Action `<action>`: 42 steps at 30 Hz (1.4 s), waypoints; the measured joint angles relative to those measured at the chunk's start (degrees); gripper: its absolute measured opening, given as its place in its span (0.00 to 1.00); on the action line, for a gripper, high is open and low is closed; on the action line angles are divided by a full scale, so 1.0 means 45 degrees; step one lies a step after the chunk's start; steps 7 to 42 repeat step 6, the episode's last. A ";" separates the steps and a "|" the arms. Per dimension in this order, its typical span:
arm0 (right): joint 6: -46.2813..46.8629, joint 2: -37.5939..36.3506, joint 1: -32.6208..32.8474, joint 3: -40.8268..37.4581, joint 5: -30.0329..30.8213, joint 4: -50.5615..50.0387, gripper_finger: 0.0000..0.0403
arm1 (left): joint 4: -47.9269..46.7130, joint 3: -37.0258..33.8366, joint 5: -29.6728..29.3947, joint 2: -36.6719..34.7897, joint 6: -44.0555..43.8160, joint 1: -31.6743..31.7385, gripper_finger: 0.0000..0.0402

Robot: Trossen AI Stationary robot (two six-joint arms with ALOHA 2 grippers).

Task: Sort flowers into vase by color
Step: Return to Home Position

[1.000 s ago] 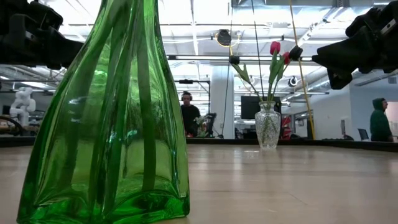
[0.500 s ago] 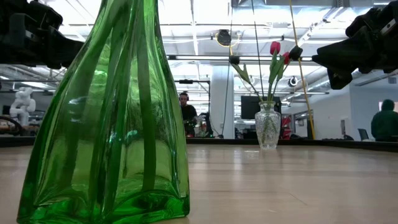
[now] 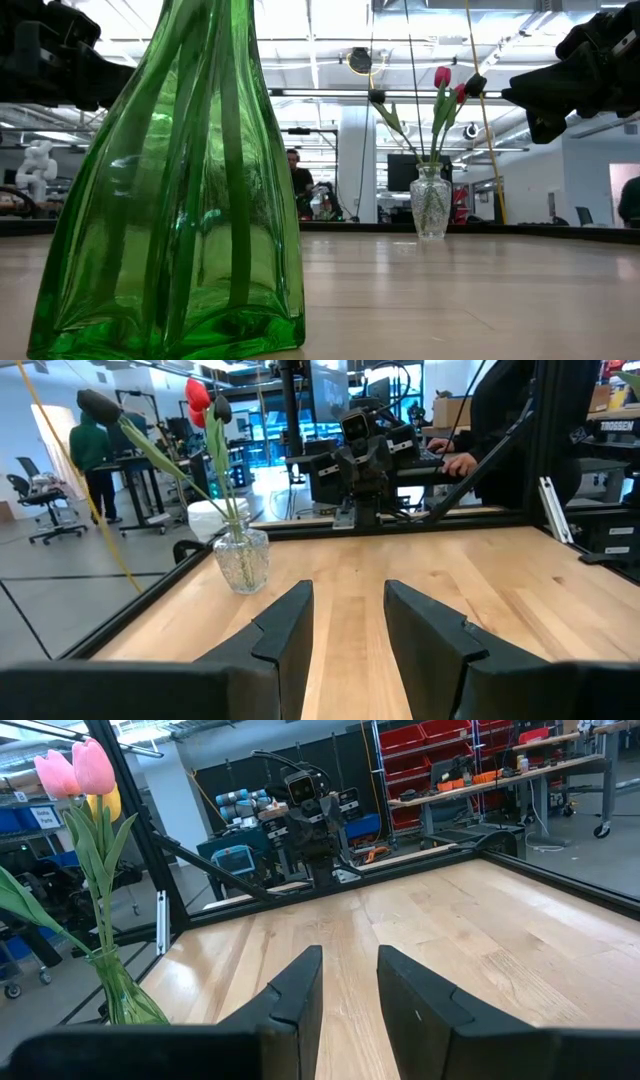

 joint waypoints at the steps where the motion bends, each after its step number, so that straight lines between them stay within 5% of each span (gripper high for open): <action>1: 0.0000 0.0004 -0.0003 0.0000 0.0000 0.0000 0.23 | -0.0001 0.0001 0.0048 0.0000 0.0000 0.0002 0.33; 42: 0.0000 0.0001 -0.0001 0.0000 0.0000 0.0000 0.23 | -0.0002 0.0001 0.0056 0.0000 0.0000 -0.0001 0.33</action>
